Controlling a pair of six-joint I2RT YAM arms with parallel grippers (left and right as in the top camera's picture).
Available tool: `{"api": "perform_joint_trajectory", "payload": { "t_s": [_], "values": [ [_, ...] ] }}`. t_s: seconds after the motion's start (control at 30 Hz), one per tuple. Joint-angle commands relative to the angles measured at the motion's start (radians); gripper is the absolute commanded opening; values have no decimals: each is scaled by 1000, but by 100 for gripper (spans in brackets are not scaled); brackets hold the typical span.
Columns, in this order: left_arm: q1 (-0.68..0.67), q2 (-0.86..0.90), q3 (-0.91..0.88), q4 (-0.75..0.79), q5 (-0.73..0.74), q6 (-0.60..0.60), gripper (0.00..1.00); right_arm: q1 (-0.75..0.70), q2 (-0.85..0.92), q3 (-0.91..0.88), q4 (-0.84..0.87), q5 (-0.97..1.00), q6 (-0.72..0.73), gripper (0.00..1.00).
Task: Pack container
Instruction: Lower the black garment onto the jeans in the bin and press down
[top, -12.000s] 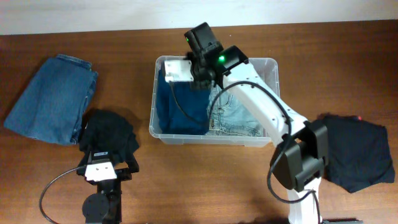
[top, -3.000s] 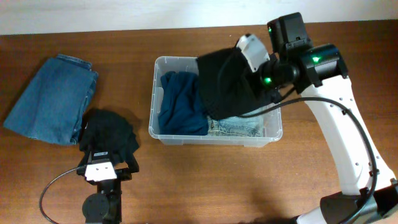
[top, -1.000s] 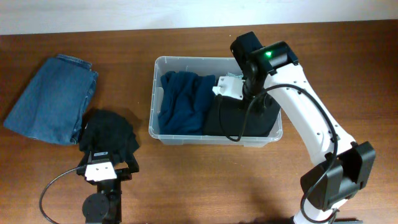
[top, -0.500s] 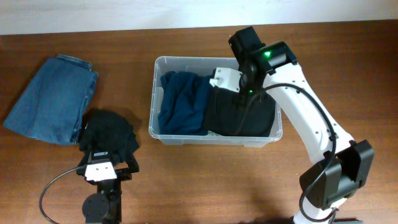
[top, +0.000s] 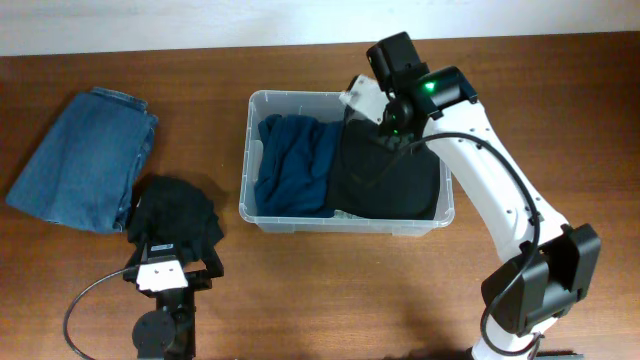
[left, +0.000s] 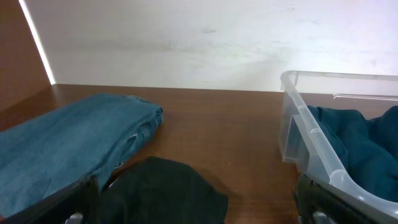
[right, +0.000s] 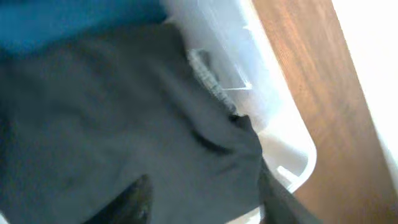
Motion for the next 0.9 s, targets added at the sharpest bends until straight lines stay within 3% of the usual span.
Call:
{"api": "perform_joint_trajectory", "payload": {
  "t_s": [0.0, 0.27, 0.57, 0.67, 0.87],
  "values": [
    [-2, -7, -2, -3, -3, 12, 99, -19, 2, 2, 18, 18, 248, 43],
    [-2, -7, -2, -4, -3, 12, 99, -31, 53, -2, 53, -64, 439, 41],
    [-2, -7, -2, -4, -3, 12, 99, -31, 174, -12, 49, -123, 455, 42],
    [-2, -7, -2, -4, -3, 12, 100, -31, 201, -12, 58, -124, 455, 59],
    [-2, -7, -2, -4, -3, 12, 99, -31, 205, -12, 75, -124, 455, 66]
  ]
}}
